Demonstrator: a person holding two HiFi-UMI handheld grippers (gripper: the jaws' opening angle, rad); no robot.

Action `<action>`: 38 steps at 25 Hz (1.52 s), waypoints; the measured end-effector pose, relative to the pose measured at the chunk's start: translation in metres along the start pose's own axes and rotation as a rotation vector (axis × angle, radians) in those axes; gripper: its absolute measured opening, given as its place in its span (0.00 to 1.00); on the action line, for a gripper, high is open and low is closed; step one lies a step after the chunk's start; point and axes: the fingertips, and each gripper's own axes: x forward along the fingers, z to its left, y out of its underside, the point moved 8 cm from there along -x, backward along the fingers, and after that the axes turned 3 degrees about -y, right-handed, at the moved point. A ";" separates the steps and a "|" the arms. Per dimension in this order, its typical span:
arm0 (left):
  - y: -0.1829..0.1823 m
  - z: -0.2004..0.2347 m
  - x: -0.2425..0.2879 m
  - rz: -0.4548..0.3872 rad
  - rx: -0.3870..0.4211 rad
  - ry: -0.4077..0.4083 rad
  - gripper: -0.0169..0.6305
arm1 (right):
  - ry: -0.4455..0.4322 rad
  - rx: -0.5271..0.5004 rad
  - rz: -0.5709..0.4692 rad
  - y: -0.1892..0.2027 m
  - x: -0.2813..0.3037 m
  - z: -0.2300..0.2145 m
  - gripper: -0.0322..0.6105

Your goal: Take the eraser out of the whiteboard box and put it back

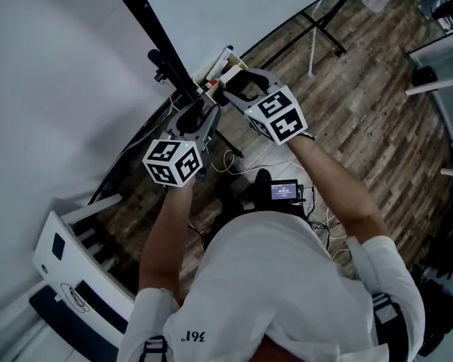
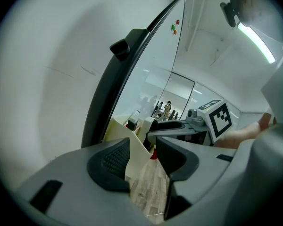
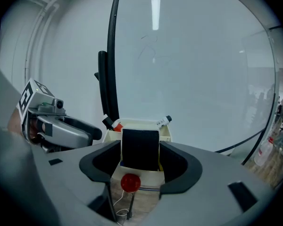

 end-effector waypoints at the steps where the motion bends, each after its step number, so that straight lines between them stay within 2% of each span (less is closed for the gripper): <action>1: 0.001 0.000 0.001 0.003 -0.002 0.004 0.28 | 0.002 0.000 0.003 0.001 0.001 0.001 0.45; 13: 0.007 -0.003 0.008 0.029 -0.006 0.021 0.28 | 0.031 -0.004 0.048 0.006 0.011 0.000 0.45; 30: 0.005 -0.004 -0.005 0.014 -0.025 0.008 0.28 | 0.060 0.018 0.019 0.008 0.012 0.000 0.45; 38: 0.001 -0.009 -0.013 -0.005 -0.025 0.017 0.28 | 0.080 0.019 -0.026 -0.001 -0.001 0.002 0.45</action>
